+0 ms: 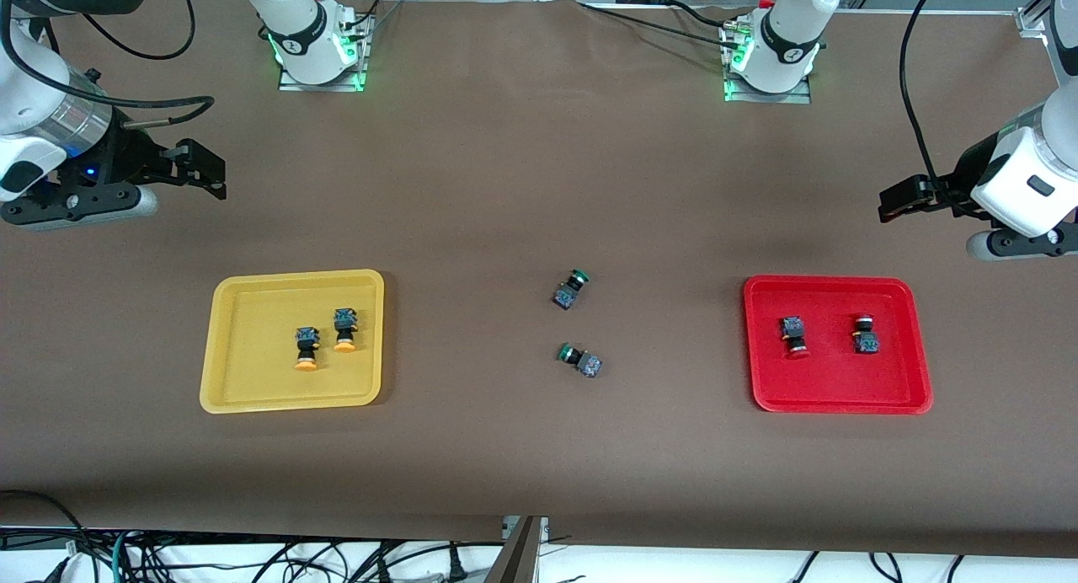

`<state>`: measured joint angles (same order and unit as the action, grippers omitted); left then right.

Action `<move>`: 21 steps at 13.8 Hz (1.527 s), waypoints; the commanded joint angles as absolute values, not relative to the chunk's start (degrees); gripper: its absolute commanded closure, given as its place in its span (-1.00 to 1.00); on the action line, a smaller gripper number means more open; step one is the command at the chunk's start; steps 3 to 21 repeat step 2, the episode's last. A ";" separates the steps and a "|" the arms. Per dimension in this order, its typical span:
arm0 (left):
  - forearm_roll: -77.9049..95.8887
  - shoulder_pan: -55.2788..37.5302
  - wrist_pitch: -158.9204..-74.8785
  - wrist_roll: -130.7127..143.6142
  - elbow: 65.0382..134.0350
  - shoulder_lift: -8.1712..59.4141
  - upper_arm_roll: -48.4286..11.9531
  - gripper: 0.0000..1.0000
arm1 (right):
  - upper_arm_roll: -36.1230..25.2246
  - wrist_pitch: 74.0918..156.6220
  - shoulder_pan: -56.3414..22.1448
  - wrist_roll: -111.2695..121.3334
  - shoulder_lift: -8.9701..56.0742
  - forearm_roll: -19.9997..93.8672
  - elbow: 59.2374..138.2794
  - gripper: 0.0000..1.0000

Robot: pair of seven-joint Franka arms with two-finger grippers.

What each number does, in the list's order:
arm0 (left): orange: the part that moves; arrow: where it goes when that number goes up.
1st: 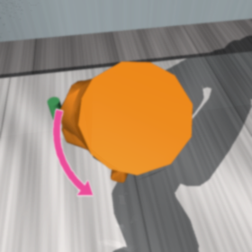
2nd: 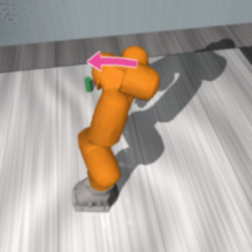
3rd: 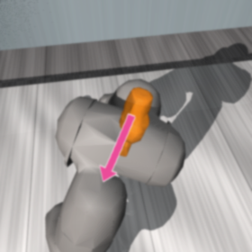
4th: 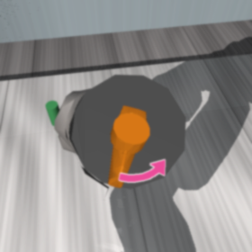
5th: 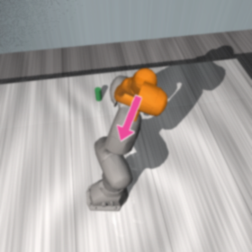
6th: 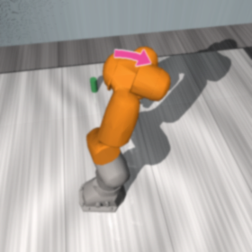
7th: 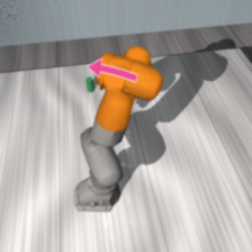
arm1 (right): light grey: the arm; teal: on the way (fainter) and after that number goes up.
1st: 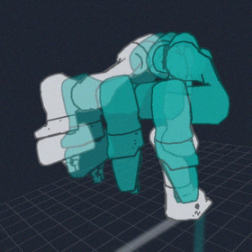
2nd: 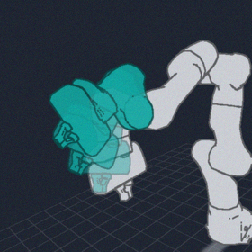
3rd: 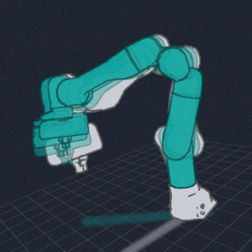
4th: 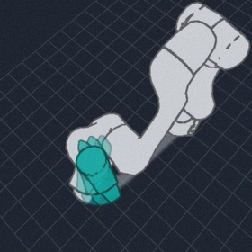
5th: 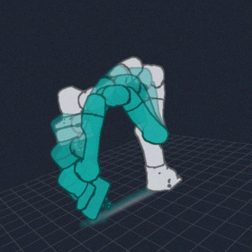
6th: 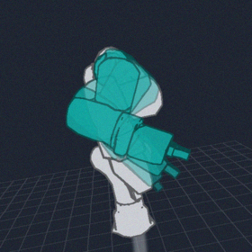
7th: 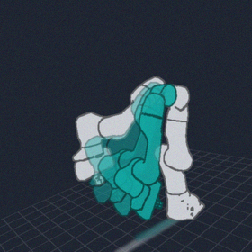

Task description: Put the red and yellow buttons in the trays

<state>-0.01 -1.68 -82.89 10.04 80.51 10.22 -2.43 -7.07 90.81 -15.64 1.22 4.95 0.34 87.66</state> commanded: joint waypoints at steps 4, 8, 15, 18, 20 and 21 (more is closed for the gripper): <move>0.44 -1.93 -81.21 10.55 77.96 11.34 -2.29 -1.00 | -6.68 90.18 -15.03 1.58 5.19 0.09 86.75 -0.99; 0.44 -1.93 -81.21 10.55 77.96 11.34 -2.29 -1.00 | -6.68 90.18 -15.03 1.58 5.19 0.09 86.75 -0.99; 0.44 -1.93 -81.21 10.55 77.96 11.34 -2.29 -1.00 | -6.68 90.18 -15.03 1.58 5.19 0.09 86.75 -0.99; 0.44 -1.93 -81.21 10.55 77.96 11.34 -2.29 -1.00 | -6.68 90.18 -15.03 1.58 5.19 0.09 86.75 -0.99; 0.44 -1.93 -81.21 10.55 77.96 11.34 -2.29 -1.00 | -6.68 90.18 -15.03 1.58 5.19 0.09 86.75 -0.99; 0.44 -1.93 -81.21 10.55 77.96 11.34 -2.29 -1.00 | -6.68 90.18 -15.03 1.58 5.19 0.09 86.75 -0.99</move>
